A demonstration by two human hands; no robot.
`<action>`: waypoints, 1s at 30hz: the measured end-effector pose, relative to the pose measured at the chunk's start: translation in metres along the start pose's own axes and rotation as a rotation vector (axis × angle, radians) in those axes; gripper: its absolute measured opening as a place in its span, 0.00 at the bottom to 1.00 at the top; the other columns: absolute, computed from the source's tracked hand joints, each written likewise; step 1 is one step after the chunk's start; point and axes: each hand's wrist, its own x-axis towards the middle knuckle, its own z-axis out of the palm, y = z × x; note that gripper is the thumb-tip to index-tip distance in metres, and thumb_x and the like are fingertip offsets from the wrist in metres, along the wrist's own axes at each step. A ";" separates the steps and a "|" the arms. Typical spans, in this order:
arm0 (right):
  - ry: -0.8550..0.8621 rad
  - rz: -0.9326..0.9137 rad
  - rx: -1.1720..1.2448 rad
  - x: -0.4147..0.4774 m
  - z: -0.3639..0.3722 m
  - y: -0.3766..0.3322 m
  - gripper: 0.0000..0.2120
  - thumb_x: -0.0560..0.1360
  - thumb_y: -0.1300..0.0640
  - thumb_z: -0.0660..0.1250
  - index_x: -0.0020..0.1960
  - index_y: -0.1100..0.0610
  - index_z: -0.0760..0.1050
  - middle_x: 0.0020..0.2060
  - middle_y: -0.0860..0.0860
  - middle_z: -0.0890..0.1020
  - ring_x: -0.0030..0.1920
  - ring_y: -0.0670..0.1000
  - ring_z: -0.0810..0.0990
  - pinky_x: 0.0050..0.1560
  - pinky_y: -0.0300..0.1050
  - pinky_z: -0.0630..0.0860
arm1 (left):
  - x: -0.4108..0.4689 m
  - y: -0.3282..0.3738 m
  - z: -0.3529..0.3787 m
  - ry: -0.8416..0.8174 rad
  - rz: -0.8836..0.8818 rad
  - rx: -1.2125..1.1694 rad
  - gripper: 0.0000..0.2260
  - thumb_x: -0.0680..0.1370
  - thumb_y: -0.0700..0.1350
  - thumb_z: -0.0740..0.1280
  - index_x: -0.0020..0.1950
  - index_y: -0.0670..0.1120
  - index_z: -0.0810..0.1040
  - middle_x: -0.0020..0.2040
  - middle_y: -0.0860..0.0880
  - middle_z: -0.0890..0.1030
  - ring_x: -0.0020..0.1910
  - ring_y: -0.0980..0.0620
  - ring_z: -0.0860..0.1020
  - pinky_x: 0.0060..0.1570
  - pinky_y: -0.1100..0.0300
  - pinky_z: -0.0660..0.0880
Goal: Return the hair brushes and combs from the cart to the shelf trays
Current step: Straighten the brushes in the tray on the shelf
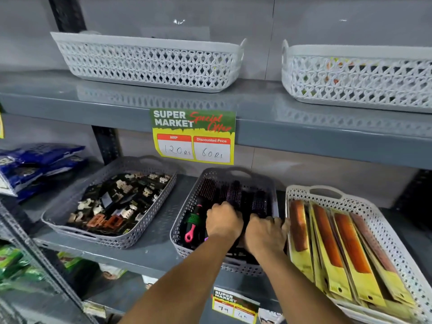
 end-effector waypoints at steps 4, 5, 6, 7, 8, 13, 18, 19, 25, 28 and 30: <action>0.139 -0.007 -0.041 0.008 -0.001 0.014 0.20 0.71 0.50 0.60 0.63 0.45 0.72 0.56 0.59 0.79 0.61 0.62 0.69 0.68 0.65 0.49 | 0.003 0.004 0.008 -0.089 0.005 0.049 0.17 0.75 0.48 0.62 0.57 0.38 0.75 0.58 0.36 0.78 0.59 0.35 0.75 0.56 0.47 0.73; 0.137 0.003 -0.030 0.011 -0.001 0.017 0.23 0.70 0.47 0.62 0.65 0.45 0.71 0.57 0.60 0.78 0.62 0.62 0.69 0.69 0.65 0.49 | 0.004 0.004 0.009 -0.112 0.006 0.068 0.18 0.75 0.48 0.62 0.59 0.38 0.74 0.60 0.36 0.77 0.60 0.35 0.74 0.57 0.47 0.73; 0.127 0.012 -0.013 0.013 -0.001 0.020 0.25 0.70 0.45 0.62 0.67 0.45 0.68 0.58 0.59 0.78 0.63 0.62 0.68 0.69 0.65 0.49 | 0.004 0.005 0.010 -0.136 0.005 0.081 0.19 0.75 0.48 0.63 0.60 0.38 0.73 0.61 0.36 0.76 0.61 0.35 0.73 0.58 0.47 0.72; 0.122 0.017 -0.002 0.014 0.000 0.022 0.26 0.71 0.45 0.61 0.68 0.46 0.67 0.58 0.59 0.78 0.64 0.62 0.68 0.69 0.64 0.49 | 0.003 0.006 0.011 -0.158 0.006 0.087 0.20 0.75 0.48 0.63 0.61 0.37 0.72 0.62 0.36 0.75 0.61 0.35 0.73 0.59 0.47 0.72; 0.125 0.018 0.002 0.014 0.002 0.022 0.25 0.72 0.47 0.61 0.69 0.48 0.67 0.58 0.58 0.78 0.64 0.62 0.68 0.69 0.64 0.49 | 0.003 0.006 0.013 -0.175 0.010 0.091 0.20 0.74 0.48 0.64 0.62 0.38 0.71 0.62 0.36 0.75 0.62 0.35 0.73 0.59 0.46 0.72; 0.143 0.020 0.013 0.012 0.010 0.022 0.13 0.71 0.52 0.59 0.52 0.50 0.78 0.51 0.53 0.82 0.62 0.58 0.70 0.69 0.64 0.49 | 0.003 0.004 0.019 -0.160 0.078 0.122 0.19 0.75 0.51 0.63 0.59 0.40 0.74 0.60 0.37 0.77 0.59 0.35 0.75 0.58 0.45 0.73; 0.129 0.003 -0.028 0.011 0.008 0.026 0.14 0.71 0.49 0.60 0.52 0.49 0.79 0.58 0.53 0.77 0.68 0.58 0.62 0.70 0.65 0.45 | 0.007 0.001 0.006 0.013 0.118 0.198 0.20 0.78 0.55 0.56 0.57 0.41 0.76 0.59 0.39 0.76 0.59 0.36 0.72 0.55 0.45 0.71; 0.152 -0.009 -0.031 0.011 0.008 0.028 0.14 0.70 0.49 0.61 0.53 0.49 0.79 0.60 0.53 0.76 0.69 0.59 0.61 0.70 0.66 0.45 | 0.011 -0.004 -0.001 0.085 0.133 0.230 0.18 0.79 0.53 0.57 0.57 0.41 0.76 0.59 0.39 0.75 0.58 0.36 0.71 0.55 0.45 0.70; 0.258 -0.269 0.082 0.010 0.011 0.006 0.23 0.75 0.44 0.55 0.68 0.50 0.69 0.69 0.52 0.71 0.73 0.58 0.60 0.71 0.65 0.47 | 0.032 -0.044 -0.023 -0.014 0.004 0.385 0.23 0.77 0.40 0.58 0.72 0.38 0.60 0.68 0.36 0.69 0.67 0.36 0.68 0.65 0.46 0.68; 0.103 -0.272 0.130 0.007 0.019 -0.016 0.29 0.74 0.38 0.52 0.71 0.50 0.64 0.73 0.55 0.66 0.74 0.58 0.58 0.72 0.63 0.46 | 0.033 -0.049 -0.017 -0.014 0.012 0.420 0.26 0.78 0.39 0.57 0.74 0.36 0.53 0.68 0.35 0.71 0.66 0.36 0.71 0.65 0.47 0.69; 0.029 -0.220 0.129 0.004 0.024 -0.023 0.32 0.73 0.37 0.55 0.72 0.52 0.61 0.74 0.60 0.61 0.73 0.60 0.58 0.72 0.63 0.48 | 0.035 -0.052 -0.016 0.027 0.035 0.423 0.26 0.78 0.37 0.58 0.74 0.35 0.54 0.65 0.35 0.75 0.64 0.37 0.73 0.63 0.47 0.71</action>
